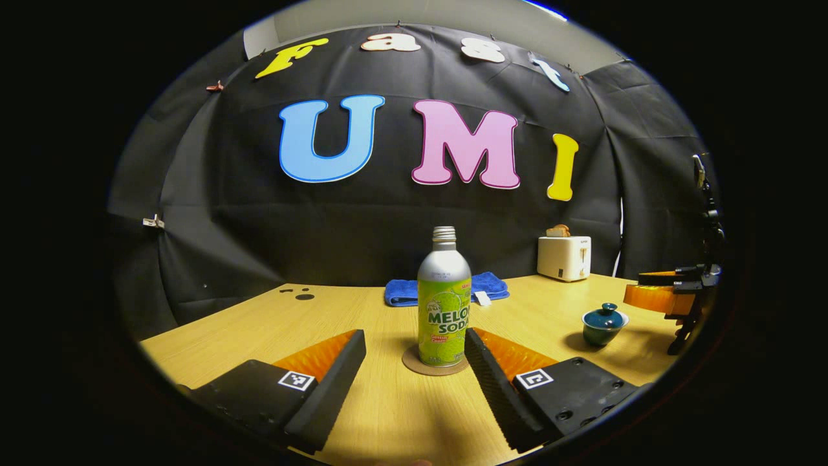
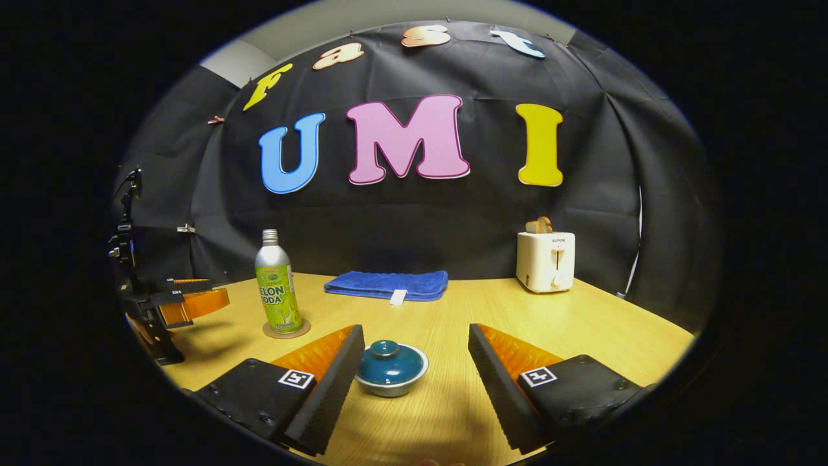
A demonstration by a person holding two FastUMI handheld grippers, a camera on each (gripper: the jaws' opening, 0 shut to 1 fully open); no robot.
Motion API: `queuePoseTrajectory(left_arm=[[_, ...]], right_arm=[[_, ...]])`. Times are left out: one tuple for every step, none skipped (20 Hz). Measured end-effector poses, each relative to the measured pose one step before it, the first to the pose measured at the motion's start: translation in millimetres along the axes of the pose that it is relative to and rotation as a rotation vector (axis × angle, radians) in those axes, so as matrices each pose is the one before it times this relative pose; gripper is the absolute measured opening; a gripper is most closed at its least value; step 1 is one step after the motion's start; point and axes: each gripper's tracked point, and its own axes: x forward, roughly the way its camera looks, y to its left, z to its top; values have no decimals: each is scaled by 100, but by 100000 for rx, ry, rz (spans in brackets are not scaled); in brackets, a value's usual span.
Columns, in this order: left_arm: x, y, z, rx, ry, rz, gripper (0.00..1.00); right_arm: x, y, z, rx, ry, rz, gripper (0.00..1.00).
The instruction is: Open the teacup lid with one hand, grasp the water bottle and pour water into the teacup with the other hand; after pouring, place the water bottle on the coaster and then close the teacup lid.
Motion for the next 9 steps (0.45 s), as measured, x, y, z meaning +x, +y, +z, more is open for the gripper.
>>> queuePoseTrajectory(left_arm=[[-223,-278,50,-40,7,680,97],[-186,-395,-57,-18,17,713,97],[-256,-426,40,-33,42,494,97],[-300,-581,52,35,-67,90,97],[-198,-688,58,43,-53,-355,97],[-197,-720,-117,-9,-11,-463,97],[-138,-487,64,16,-16,-185,97],[-50,-512,-28,38,-31,-374,97],[-136,-468,67,12,-99,-612,97]], right_arm=[[-283,13,131,-250,50,-235,99],[-297,-75,93,-412,-645,-256,99],[-176,-61,122,-189,-929,-194,99],[-144,-127,220,101,-1068,-355,99],[-154,-38,50,81,-804,-258,99],[-116,-54,80,-172,-626,-548,99],[-104,-49,-118,-777,169,-711,99],[-78,-27,-1,-428,-316,-437,99],[-47,-3,34,-215,-12,-796,99]])
